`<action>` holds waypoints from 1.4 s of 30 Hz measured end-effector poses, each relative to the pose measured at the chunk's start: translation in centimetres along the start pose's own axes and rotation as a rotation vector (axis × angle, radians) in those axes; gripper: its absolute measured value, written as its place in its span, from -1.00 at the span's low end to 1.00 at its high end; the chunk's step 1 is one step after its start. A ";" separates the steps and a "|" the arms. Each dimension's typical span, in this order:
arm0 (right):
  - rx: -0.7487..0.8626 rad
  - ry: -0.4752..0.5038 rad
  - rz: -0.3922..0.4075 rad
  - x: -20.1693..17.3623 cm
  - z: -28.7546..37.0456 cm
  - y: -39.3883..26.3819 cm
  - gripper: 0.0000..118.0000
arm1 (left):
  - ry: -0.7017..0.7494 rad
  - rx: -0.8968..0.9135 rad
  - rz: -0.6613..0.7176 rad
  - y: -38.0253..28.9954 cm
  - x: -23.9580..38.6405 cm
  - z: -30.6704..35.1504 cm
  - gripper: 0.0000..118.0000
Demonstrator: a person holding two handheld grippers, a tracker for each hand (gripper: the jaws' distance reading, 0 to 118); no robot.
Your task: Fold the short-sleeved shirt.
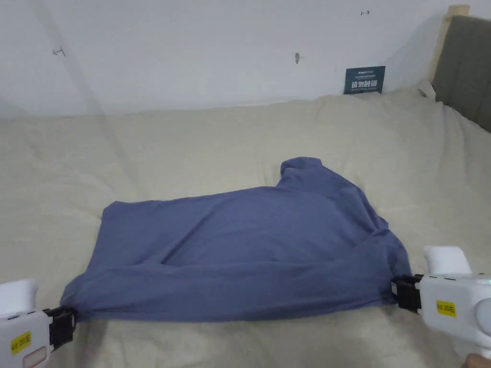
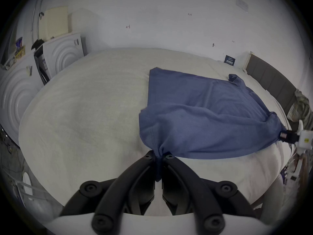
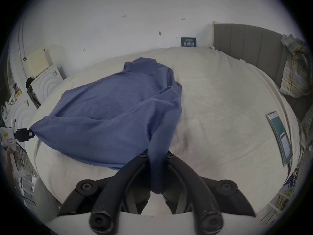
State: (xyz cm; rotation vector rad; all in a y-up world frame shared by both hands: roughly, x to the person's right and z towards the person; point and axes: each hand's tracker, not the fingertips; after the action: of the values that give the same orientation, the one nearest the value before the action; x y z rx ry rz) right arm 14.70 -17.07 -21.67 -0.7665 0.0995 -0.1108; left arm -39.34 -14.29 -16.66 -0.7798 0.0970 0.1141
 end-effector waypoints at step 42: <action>-0.083 -0.011 0.042 -1.1 -6.3 17.9 0.10 | -0.059 0.242 0.085 6.4 3.4 0.1 -1.00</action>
State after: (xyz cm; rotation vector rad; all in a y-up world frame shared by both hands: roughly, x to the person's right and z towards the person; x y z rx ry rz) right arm 13.98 -8.46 -38.55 -0.8475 0.1102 -0.0625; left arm -36.87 -9.49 -21.46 -0.5308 0.0860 0.2017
